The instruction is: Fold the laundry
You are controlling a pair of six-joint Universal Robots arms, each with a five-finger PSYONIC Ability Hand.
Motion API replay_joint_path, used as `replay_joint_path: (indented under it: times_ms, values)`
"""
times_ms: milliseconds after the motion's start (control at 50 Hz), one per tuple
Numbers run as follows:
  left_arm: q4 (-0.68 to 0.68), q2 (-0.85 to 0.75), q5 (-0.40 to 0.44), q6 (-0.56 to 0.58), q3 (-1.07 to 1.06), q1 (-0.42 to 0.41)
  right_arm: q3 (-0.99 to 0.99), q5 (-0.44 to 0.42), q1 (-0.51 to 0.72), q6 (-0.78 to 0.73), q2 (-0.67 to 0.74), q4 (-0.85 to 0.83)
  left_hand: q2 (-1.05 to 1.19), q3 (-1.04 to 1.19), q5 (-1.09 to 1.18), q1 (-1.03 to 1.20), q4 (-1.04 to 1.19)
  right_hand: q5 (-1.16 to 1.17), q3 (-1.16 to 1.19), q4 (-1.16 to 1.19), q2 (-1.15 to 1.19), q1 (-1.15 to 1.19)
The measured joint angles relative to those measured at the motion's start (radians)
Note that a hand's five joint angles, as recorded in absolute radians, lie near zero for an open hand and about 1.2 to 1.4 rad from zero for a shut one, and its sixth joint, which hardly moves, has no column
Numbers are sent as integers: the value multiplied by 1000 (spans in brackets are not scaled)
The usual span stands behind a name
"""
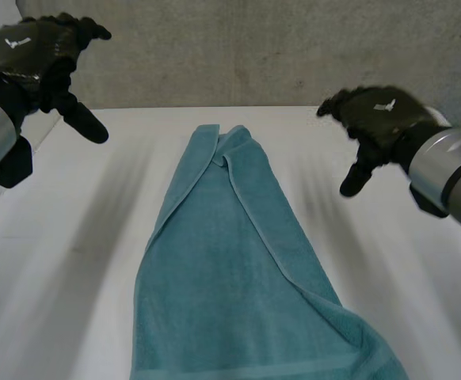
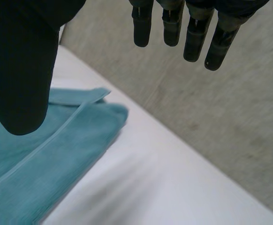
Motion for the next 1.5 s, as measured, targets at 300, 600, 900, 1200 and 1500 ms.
replay_joint_path:
  times_ms: [300, 600, 900, 1200, 1500]
  values:
    - [59, -164, -5, 2, -26, -19, 193, 52, 32, 185, 88, 22, 0, 0, 0, 0, 0, 0, 0, 0, 0, 0]
    - [150, -290, -8, 2, -19, -61, 481, 63, 25, 201, -12, -49, 0, 0, 0, 0, 0, 0, 0, 0, 0, 0]
    - [160, -318, -7, 2, -16, -59, 593, 140, 27, 186, 16, -190, 0, 0, 0, 0, 0, 184, 216, 199, 205, 169]
    - [183, -347, -6, 2, -20, -60, 615, 142, 28, 151, 42, -240, 0, 0, 0, 0, 0, 812, 862, 850, 855, 718]
    - [407, -497, 56, 2, 42, -89, 501, 132, 36, 24, -99, -164, 0, 0, 0, 0, 0, 910, 960, 953, 952, 777]
